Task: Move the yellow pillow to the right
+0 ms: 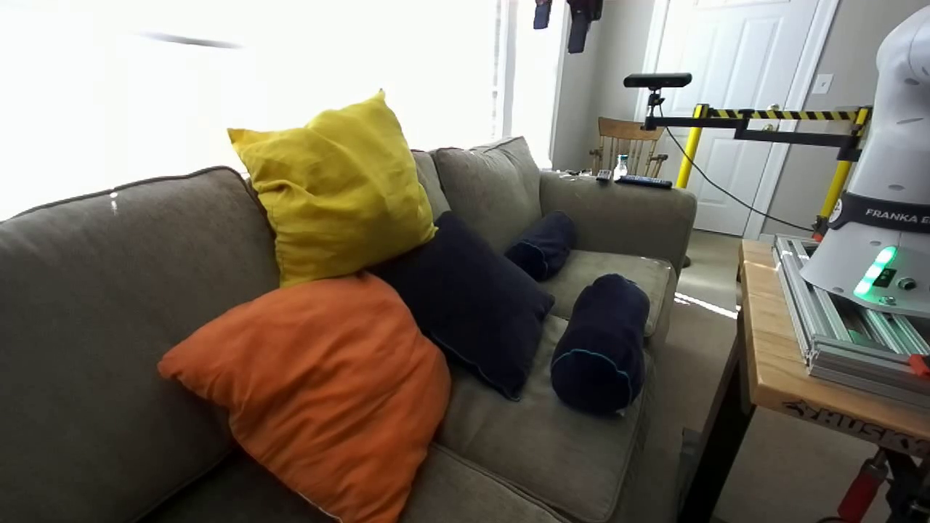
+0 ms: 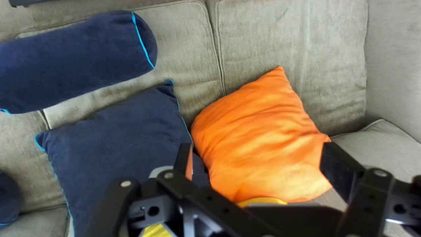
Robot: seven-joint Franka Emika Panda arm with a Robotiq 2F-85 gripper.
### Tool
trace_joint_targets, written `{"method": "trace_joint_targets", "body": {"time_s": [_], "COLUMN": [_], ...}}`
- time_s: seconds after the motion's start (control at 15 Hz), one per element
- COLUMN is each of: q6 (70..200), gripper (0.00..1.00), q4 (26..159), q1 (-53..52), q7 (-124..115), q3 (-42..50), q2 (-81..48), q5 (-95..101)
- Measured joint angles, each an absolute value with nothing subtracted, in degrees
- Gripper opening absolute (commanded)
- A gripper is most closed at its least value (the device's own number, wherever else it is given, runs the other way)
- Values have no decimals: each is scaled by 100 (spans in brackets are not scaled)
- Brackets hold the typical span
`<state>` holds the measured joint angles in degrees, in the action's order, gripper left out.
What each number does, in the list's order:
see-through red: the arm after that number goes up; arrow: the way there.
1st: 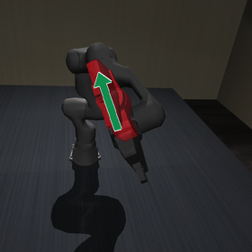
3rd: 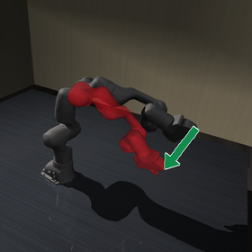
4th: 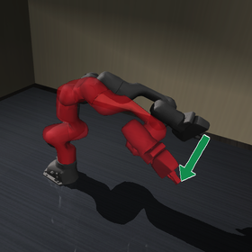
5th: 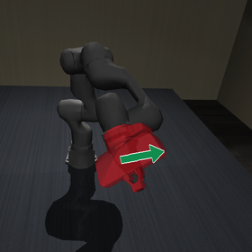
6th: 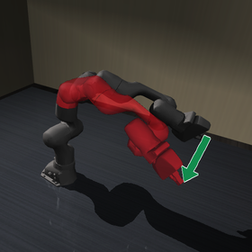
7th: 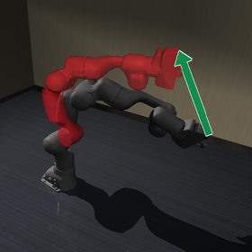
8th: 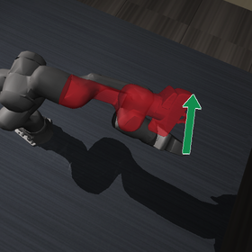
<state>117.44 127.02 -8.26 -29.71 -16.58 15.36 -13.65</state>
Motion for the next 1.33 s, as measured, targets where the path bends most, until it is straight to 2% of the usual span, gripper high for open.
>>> {"method": "trace_joint_targets", "body": {"time_s": [0.4, 0.73, 1.33], "q6": [12496, 12580, 12574], "gripper": [100, 100, 100], "q4": [11902, 11115, 10995], "q1": [-889, -889, -890], "q7": [-2957, -2987, -2993], "q3": [-1658, -1611, -1603], "q2": [970, 464, 364], "q5": [-1337, -1212, -1211]}}
